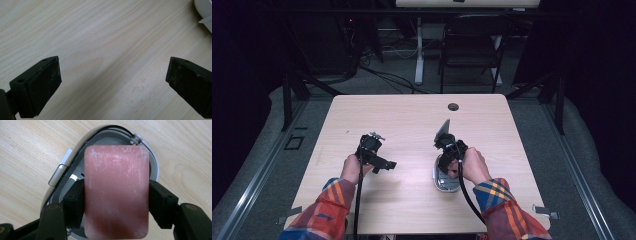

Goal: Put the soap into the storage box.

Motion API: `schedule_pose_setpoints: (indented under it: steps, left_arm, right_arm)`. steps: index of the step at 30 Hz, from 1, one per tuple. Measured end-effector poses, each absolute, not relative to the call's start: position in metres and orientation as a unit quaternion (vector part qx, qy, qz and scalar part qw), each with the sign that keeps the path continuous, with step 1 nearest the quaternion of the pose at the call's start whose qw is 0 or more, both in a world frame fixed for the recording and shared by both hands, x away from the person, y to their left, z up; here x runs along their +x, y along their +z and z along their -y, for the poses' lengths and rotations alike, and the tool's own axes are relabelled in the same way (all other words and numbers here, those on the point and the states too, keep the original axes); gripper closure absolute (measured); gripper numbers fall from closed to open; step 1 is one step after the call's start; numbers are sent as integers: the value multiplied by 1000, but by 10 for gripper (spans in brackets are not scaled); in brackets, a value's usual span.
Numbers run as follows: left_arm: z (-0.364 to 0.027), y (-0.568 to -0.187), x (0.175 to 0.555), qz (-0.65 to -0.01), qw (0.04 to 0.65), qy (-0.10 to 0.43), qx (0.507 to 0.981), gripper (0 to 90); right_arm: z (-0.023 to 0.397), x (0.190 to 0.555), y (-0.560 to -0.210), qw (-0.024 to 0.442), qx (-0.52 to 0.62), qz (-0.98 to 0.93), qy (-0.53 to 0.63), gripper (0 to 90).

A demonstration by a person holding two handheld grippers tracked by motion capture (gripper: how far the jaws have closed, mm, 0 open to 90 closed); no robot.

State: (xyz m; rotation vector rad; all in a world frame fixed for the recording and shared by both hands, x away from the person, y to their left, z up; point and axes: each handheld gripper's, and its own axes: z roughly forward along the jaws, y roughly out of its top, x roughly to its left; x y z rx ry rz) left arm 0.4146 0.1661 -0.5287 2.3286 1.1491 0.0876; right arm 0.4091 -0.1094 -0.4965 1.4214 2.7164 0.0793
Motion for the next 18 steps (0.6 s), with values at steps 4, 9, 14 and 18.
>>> schedule_pose_setpoints:
  steps: [4, 9, 14, 18]
  left_arm:
    - [-166, -529, 415, -427, 269, 33, 863, 0]
    - [-166, -529, 415, -426, 269, 32, 863, 0]
    - [-166, -529, 415, -427, 269, 32, 863, 0]
    - [-166, -529, 415, -426, 269, 32, 863, 0]
  right_arm:
    - [108, 408, -500, 38, 474, -879, 34, 368]
    - [107, 408, -500, 38, 479, -876, 36, 367]
    - [110, 406, -496, 29, 483, -874, 48, 359]
    - [115, 403, -490, 17, 484, -873, 58, 362]
